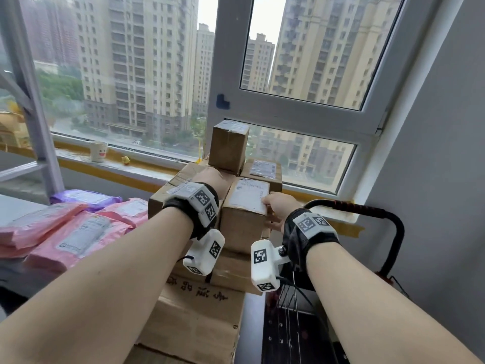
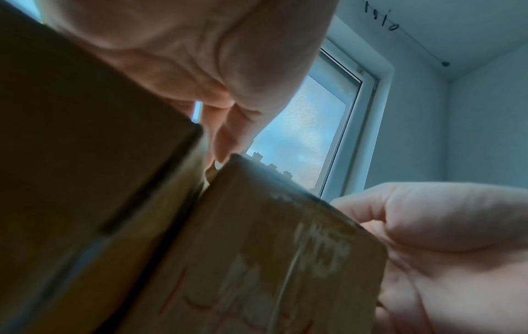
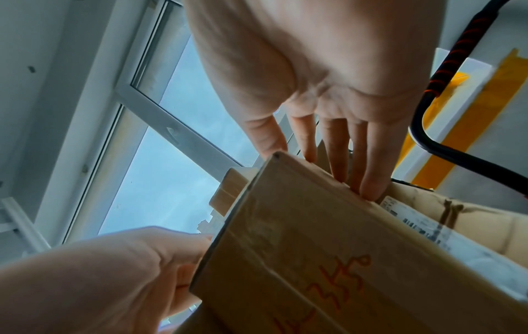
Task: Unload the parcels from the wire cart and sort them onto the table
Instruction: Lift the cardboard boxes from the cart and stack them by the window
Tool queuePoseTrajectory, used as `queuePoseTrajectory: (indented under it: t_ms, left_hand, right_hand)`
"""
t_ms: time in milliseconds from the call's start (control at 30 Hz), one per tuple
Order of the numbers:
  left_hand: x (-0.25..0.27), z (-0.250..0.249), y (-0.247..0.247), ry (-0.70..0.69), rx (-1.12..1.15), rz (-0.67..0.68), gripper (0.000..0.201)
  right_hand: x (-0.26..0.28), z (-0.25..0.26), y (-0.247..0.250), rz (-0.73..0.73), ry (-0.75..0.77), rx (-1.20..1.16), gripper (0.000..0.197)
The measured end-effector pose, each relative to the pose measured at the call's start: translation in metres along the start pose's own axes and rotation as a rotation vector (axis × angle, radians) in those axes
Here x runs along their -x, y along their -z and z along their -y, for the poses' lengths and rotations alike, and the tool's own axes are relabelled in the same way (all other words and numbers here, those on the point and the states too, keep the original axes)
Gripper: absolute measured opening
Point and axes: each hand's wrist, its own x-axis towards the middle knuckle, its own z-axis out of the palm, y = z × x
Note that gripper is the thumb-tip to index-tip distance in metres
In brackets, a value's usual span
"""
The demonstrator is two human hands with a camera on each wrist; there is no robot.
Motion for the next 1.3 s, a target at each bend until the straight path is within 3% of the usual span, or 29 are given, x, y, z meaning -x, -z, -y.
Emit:
queuePoseTrajectory:
  t_ms: [333,467,633,767,900,1100,1300]
  left_hand:
    - [-0.001,0.008,-0.004,-0.04,0.037,0.049,0.031]
    - [0.006,0.002,-0.003,-0.113,0.049,0.015,0.019]
    - [0.022,-0.024,0.0,-0.257,0.046,-0.063,0.04]
    - [0.034,-0.06,-0.016,-0.398,0.074,-0.058,0.042]
    - [0.047,-0.095,-0.056,-0.508,0.09,0.045,0.042]
    - [0.069,-0.147,-0.14,-0.643,0.055,0.169,0.034]
    - [0.075,-0.186,-0.251,-0.587,0.044,0.399,0.03]
  right_hand:
    - [0.004,-0.001,-0.002,-0.013,0.011,0.017,0.043]
    - [0.005,-0.004,0.006,-0.044,0.052,0.036,0.041]
    - [0.016,-0.004,0.026,-0.11,0.06,0.047,0.038]
    - [0.033,-0.011,0.052,-0.173,0.144,0.184,0.036]
    - [0.046,-0.037,0.088,-0.222,0.182,0.407,0.034]
    - [0.056,-0.104,0.16,-0.315,0.041,0.485,0.025]
    - [0.031,-0.194,0.236,-0.311,-0.095,0.445,0.017]
